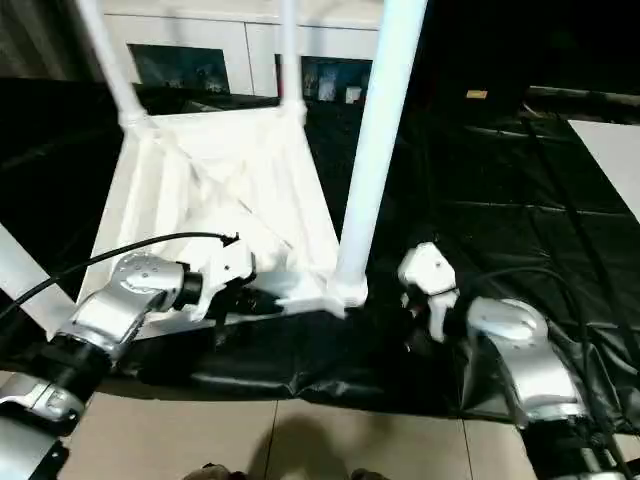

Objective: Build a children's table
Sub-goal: Rotate leg to tighten

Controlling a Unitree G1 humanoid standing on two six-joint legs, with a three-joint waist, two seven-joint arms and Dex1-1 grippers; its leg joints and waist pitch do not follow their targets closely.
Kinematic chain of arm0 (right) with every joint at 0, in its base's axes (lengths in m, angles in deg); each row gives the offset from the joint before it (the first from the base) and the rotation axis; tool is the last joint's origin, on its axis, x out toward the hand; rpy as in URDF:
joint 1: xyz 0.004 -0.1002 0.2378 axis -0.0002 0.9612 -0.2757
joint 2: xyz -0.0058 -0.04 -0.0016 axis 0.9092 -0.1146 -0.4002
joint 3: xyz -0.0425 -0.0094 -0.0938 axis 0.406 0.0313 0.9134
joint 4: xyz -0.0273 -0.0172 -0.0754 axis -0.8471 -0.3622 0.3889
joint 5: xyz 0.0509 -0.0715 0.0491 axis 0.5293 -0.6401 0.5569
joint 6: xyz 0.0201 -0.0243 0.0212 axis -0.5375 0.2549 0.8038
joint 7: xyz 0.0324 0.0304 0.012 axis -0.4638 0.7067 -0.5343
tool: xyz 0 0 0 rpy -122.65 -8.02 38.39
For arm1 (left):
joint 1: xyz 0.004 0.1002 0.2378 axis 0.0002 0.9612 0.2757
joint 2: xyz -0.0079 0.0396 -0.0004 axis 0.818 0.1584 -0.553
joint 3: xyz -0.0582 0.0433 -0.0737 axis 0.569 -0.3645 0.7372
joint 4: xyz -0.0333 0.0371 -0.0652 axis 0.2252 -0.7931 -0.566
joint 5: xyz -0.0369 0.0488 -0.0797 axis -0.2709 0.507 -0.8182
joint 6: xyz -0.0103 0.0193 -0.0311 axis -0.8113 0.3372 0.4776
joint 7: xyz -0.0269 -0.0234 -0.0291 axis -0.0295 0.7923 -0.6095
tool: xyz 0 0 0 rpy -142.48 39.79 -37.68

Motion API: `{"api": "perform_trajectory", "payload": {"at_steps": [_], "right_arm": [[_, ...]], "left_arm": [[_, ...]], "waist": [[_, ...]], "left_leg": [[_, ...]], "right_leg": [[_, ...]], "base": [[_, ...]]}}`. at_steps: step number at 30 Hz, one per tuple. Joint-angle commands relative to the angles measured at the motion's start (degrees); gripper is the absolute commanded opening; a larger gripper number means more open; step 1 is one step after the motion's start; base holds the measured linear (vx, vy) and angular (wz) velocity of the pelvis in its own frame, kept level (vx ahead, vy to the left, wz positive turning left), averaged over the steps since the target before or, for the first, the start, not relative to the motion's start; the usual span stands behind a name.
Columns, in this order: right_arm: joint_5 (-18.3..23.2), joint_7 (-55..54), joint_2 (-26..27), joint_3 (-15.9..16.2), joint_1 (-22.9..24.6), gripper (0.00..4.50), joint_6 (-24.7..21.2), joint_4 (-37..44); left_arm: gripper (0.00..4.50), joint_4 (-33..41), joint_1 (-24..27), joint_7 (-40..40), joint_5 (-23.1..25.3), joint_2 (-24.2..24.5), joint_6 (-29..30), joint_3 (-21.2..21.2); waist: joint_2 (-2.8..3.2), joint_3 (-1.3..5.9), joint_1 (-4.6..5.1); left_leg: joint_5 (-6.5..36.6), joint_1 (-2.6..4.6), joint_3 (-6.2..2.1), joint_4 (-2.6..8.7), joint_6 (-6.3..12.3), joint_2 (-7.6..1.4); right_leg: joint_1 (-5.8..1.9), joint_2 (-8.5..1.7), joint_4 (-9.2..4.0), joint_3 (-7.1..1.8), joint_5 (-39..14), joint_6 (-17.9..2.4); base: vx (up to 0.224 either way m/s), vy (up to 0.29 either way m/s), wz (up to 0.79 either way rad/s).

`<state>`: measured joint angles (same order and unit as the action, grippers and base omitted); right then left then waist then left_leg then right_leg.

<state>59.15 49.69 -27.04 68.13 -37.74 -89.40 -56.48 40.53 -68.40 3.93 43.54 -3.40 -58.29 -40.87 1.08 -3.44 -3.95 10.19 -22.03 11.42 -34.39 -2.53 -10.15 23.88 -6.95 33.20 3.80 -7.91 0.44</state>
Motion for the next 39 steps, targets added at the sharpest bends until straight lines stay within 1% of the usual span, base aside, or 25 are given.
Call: {"api": "perform_trajectory", "payload": {"at_steps": [1,2,3,4,5,6,7,9,12,13,14,15,18,19,20,21,24,27,30,31,33,36,37,39], "right_arm": [[0.56,2.6,-0.69,1.83,-0.09,4.45,-0.22,1.56],[-0.55,1.88,-0.53,2.19,-0.29,4.45,0.76,1.08],[-1.3,1.33,-0.38,2.4,-0.51,4.45,1.17,0.59],[-1.47,1.26,-0.25,2.52,-0.66,4.45,1.22,0.28],[-1.66,0.77,-0.03,2.54,-1.01,4.45,1.47,-0.25],[-1.42,0.7,0.19,2.45,-1.34,4.45,1.36,-0.68],[-1.26,0.7,0.31,2.37,-1.5,4.45,1.3,-0.88],[-1.37,0.89,0.5,2.21,-1.75,4.45,1.78,-1.26],[-0.92,1.57,0.67,2.17,-2.06,4.45,1.73,-1.72],[-0.91,1.63,0.65,2.2,-2.08,4.29,1.76,-1.74],[-0.95,2.07,0.46,2.41,-2.22,4.29,2.22,-1.83],[-1.04,2.13,0.39,2.46,-2.28,4.08,2.44,-1.87],[-0.72,2.47,0.3,2.43,-2.26,3.87,2.19,-1.83],[-0.57,2.67,0.22,2.43,-2.25,3.78,2.06,-1.81],[-0.44,2.98,0.12,2.5,-2.24,3.56,1.86,-1.83],[-0.42,3.17,0.03,2.56,-2.23,3.49,1.95,-1.95],[-0.62,3.49,-0.04,2.6,-2.27,3.38,2.31,-2.37],[-1.04,3.84,-0.2,2.81,-2.35,3.05,2.93,-2.88],[-1.05,4.0,-0.22,2.79,-2.33,2.94,2.95,-3.01],[-1.08,4.0,-0.21,2.74,-2.34,2.77,3.0,-3.11],[-1.1,3.96,-0.15,2.65,-2.34,2.73,3.04,-3.19],[-1.58,0.1,1.8,1.36,-3.09,2.7,3.36,-4.78],[-2.0,-1.66,2.55,0.99,-3.44,2.69,3.63,-5.42],[-2.39,-3.43,3.31,0.62,-3.77,2.69,3.83,-6.05]], "left_arm": [[0.0,3.65,-0.03,-3.11,-2.23,-0.3,-0.17,-1.23],[0.0,3.8,0.01,-3.27,-2.29,-0.31,-0.16,-1.35],[0.0,3.91,0.05,-3.52,-2.34,-0.33,-0.12,-1.39],[0.0,3.98,0.07,-3.66,-2.35,-0.37,-0.09,-1.43],[0.0,4.34,0.21,-4.0,-2.41,-0.38,0.21,-1.48],[0.0,4.79,0.38,-4.31,-2.48,-0.37,0.57,-1.53],[0.0,5.06,0.48,-4.46,-2.52,-0.36,0.79,-1.56],[0.0,5.46,0.69,-4.63,-2.54,-0.36,1.07,-1.58],[0.0,5.78,0.96,-4.89,-2.35,-0.3,1.29,-1.63],[0.0,5.77,0.97,-4.9,-2.33,-0.28,1.28,-1.64],[0.0,5.6,0.97,-5.01,-2.17,-0.17,1.16,-1.73],[0.0,5.51,0.95,-5.05,-2.13,-0.12,1.1,-1.76],[0.0,5.6,0.95,-5.07,-2.08,-0.1,1.21,-1.77],[0.0,5.65,0.95,-5.09,-2.03,-0.08,1.28,-1.74],[0.0,5.62,0.93,-5.13,-1.98,-0.03,1.3,-1.71],[0.0,5.69,0.95,-5.16,-1.9,-0.02,1.42,-1.7],[0.0,5.93,1.06,-5.19,-1.78,0.0,1.63,-1.67],[0.0,5.88,1.15,-5.22,-1.66,0.12,1.53,-1.72],[0.0,5.89,1.21,-5.27,-1.62,0.23,1.52,-1.72],[0.0,5.85,1.24,-5.31,-1.58,0.37,1.5,-1.71],[0.0,5.82,1.24,-5.34,-1.55,0.45,1.51,-1.7],[0.0,5.62,1.23,-4.85,-1.53,0.29,1.62,-1.52],[0.0,5.46,1.16,-4.53,-1.57,0.08,1.7,-1.39],[0.0,5.27,1.09,-4.16,-1.58,-0.16,1.75,-1.26]], "waist": [[-0.99,4.13,-0.08],[-0.94,4.05,-0.11],[-0.94,4.03,-0.09],[-0.94,4.03,-0.18],[-1.08,4.02,-0.22],[-1.01,4.02,-0.27],[-1.04,4.1,-0.34],[-0.95,4.13,-0.51],[-1.0,4.27,-0.78],[-0.98,4.35,-0.82],[-0.99,4.4,-0.85],[-0.98,4.42,-0.89],[-1.01,4.46,-0.92],[-1.0,4.46,-0.94],[-1.01,4.44,-0.94],[-1.1,4.42,-0.94],[-1.05,4.39,-0.94],[-1.12,4.43,-0.95],[-1.13,4.47,-0.94],[-1.12,4.45,-0.97],[-1.1,4.47,-0.99],[-1.08,4.43,-0.9],[-0.99,4.45,-0.86],[-1.03,4.33,-0.56]], "left_leg": [[16.93,1.22,-1.02,4.58,4.3,-2.9],[17.24,1.34,-1.01,4.62,3.85,-2.94],[17.44,1.35,-1.01,4.66,3.65,-2.94],[17.51,1.39,-1.03,4.72,3.36,-2.94],[17.61,1.37,-1.01,4.71,3.31,-2.91],[17.78,1.31,-1.1,4.77,3.07,-2.91],[17.3,1.15,-1.17,4.78,3.01,-2.89],[16.81,1.18,-1.14,4.73,3.09,-2.87],[15.37,1.09,-1.12,4.65,3.54,-2.87],[14.62,1.04,-1.08,4.58,3.8,-2.84],[14.29,1.04,-1.08,4.54,3.94,-2.83],[13.75,1.0,-1.04,4.45,4.2,-2.82],[12.81,0.92,-1.01,4.36,4.82,-2.79],[12.82,0.93,-1.01,4.35,4.91,-2.79],[12.99,0.94,-0.99,4.35,4.9,-2.79],[13.24,0.92,-1.02,4.39,4.82,-2.8],[13.92,1.02,-1.04,4.43,4.39,-2.82],[13.5,0.95,-1.05,4.38,4.5,-2.79],[12.71,0.89,-1.04,4.32,4.88,-2.79],[12.79,0.91,-1.02,4.3,4.93,-2.77],[12.72,0.93,-1.02,4.28,4.95,-2.79],[13.19,0.88,-1.03,4.33,4.77,-2.74],[13.54,0.99,-1.04,4.34,4.51,-2.76],[14.29,0.85,-1.12,4.51,3.8,-2.71]], "right_leg": [[-2.68,-1.8,-3.51,-1.9,-19.58,-12.97],[-2.45,-1.79,-3.68,-1.96,-20.44,-12.64],[-2.43,-1.78,-3.74,-1.99,-20.76,-12.53],[-2.37,-1.71,-3.74,-1.98,-21.13,-12.24],[-2.36,-1.69,-3.77,-2.0,-21.3,-12.12],[-2.43,-1.76,-3.74,-1.99,-21.82,-11.91],[-2.6,-1.85,-3.69,-1.96,-21.61,-11.69],[-2.53,-1.8,-3.66,-2.0,-21.12,-11.6],[-2.66,-1.75,-3.36,-1.99,-18.87,-11.98],[-2.7,-1.75,-3.23,-1.98,-17.77,-12.34],[-2.73,-1.73,-3.17,-1.95,-17.31,-12.49],[-2.75,-1.72,-3.09,-1.95,-16.48,-12.8],[-2.85,-1.67,-2.93,-1.93,-15.3,-13.11],[-2.87,-1.68,-2.93,-1.9,-15.51,-13.15],[-2.86,-1.68,-2.97,-1.9,-15.79,-13.13],[-2.89,-1.72,-3.04,-1.89,-16.46,-13.0],[-2.81,-1.72,-3.16,-1.9,-17.72,-12.61],[-2.86,-1.72,-3.08,-1.9,-17.26,-12.61],[-2.9,-1.66,-2.92,-1.89,-16.08,-12.9],[-2.89,-1.7,-2.98,-1.88,-16.32,-12.94],[-2.89,-1.72,-2.99,-1.89,-16.37,-12.98],[-2.89,-1.69,-3.05,-1.84,-17.07,-12.9],[-2.76,-1.72,-3.11,-1.84,-17.57,-12.85],[-2.78,-1.67,-3.2,-1.81,-18.42,-12.52]], "base": [[0.0,0.0,0.0],[0.0,0.0,0.0],[0.0,0.0,0.0],[0.0,0.0,0.0],[0.0,0.0,0.0],[0.0,0.0,0.0],[0.0,0.0,0.0],[0.0,0.0,0.0],[0.0,0.0,0.0],[0.0,0.0,0.0],[0.0,0.0,0.0],[0.0,0.0,0.0],[0.0,0.0,0.0],[0.0,0.0,0.0],[0.0,0.0,0.0],[0.0,0.0,0.0],[0.0,0.0,0.0],[0.0,0.0,0.0],[0.0,0.0,0.0],[0.0,0.0,0.0],[0.0,0.0,0.0],[0.0,0.0,0.0],[0.0,0.0,0.0],[0.0,0.0,0.0]]}}
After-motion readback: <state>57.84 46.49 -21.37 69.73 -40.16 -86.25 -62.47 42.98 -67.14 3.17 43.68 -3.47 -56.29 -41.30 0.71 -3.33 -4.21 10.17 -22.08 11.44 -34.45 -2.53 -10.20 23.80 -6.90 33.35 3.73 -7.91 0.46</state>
